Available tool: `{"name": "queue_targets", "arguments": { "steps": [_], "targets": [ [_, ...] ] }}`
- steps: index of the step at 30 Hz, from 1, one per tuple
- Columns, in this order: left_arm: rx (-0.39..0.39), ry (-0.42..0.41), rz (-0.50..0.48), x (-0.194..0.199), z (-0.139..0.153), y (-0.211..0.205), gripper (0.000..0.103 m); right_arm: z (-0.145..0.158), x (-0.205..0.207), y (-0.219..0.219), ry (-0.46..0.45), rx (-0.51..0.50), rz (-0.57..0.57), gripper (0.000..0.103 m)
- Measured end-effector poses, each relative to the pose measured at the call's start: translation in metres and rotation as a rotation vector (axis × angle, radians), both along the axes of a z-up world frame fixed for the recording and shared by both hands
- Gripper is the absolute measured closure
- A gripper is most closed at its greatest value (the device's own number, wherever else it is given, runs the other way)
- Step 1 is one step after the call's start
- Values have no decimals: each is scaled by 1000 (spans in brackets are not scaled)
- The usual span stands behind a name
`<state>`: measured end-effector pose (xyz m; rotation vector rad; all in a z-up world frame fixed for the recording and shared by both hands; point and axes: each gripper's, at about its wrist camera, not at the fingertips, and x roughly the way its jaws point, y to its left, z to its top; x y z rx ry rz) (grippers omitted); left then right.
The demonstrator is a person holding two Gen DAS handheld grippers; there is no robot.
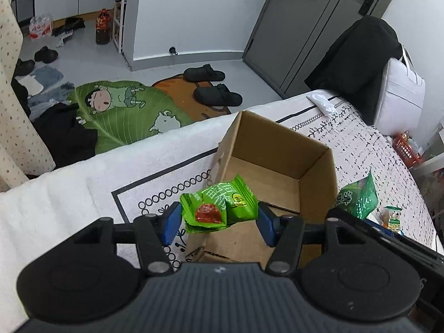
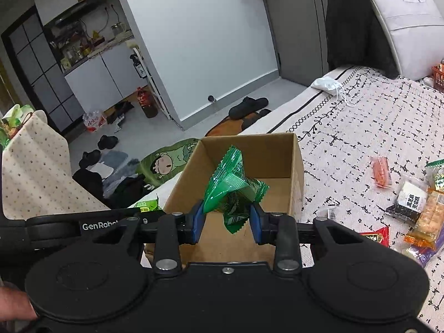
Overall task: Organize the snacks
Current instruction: 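Carry both green candies into the cardboard box and open both tools, then move both tools back over the snack pile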
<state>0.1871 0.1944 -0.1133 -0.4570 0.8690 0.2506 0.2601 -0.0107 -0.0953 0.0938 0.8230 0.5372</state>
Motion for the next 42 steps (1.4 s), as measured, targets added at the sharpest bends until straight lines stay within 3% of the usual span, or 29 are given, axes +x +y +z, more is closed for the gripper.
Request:
{"name": "queue_targets", "arguments": {
  "steps": [6,13,20,24,37,42],
  "targets": [
    [-10,28,19,1,-3,8,43,-3,-1,6,12,6,5,69],
    [-21,0,0,1,3,5,40,-5,-1,3,14,2,6,69],
    [-88,-17,-3,-2,4,1,35,-6,-3,-3,29,-4,1,64],
    [-74,-38,-8,-5,12,-2,26,-2,-5,-5,30,10,9,64],
    [-14,8,4,-14,28,-19,18,13,-16,-42,39,7,-35,63],
    [-1,19,-1,-19,34,-32,17,23,-21,-65,28,7,-74,51]
  ]
}}
